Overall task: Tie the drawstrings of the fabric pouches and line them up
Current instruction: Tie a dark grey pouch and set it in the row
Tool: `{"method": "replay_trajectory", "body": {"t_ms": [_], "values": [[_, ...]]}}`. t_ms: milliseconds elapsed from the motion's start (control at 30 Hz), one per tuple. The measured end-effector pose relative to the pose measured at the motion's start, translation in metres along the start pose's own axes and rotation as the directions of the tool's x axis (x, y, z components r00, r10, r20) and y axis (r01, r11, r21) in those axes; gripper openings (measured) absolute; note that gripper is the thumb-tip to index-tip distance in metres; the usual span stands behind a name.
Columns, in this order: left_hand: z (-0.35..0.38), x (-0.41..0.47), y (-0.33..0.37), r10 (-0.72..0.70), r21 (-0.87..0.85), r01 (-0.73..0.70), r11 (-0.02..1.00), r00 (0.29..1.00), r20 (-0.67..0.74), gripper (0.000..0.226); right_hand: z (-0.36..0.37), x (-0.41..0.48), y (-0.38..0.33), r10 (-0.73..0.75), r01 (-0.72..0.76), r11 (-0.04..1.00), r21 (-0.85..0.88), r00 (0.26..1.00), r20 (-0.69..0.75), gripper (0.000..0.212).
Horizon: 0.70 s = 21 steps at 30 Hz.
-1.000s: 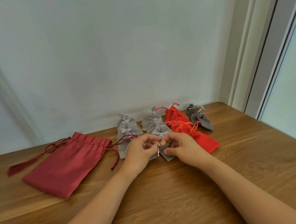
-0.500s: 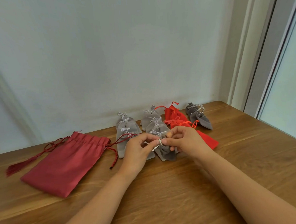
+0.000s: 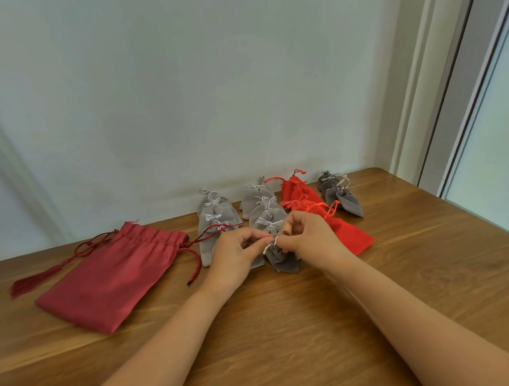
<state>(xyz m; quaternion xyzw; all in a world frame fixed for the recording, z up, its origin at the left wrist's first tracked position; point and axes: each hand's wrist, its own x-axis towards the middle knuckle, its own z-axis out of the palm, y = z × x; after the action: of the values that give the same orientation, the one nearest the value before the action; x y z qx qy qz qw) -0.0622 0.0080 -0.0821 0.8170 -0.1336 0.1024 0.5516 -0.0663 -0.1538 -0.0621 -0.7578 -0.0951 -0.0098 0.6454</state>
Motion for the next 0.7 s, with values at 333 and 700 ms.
{"method": "replay_trajectory", "body": {"t_ms": [333, 700], "values": [[-0.001, 0.003, -0.004, -0.104, 0.004, 0.104, 0.995, 0.992, 0.065, 0.013, -0.020, 0.000, -0.005, -0.028, 0.036, 0.985, -0.168, 0.998, 0.049, 0.035], [-0.002, 0.001, -0.003, -0.085, -0.012, 0.087, 0.996, 0.990, 0.114, 0.013, -0.025, -0.006, 0.004, -0.054, 0.068, 0.990, -0.122, 0.992, 0.114, 0.027]]}}
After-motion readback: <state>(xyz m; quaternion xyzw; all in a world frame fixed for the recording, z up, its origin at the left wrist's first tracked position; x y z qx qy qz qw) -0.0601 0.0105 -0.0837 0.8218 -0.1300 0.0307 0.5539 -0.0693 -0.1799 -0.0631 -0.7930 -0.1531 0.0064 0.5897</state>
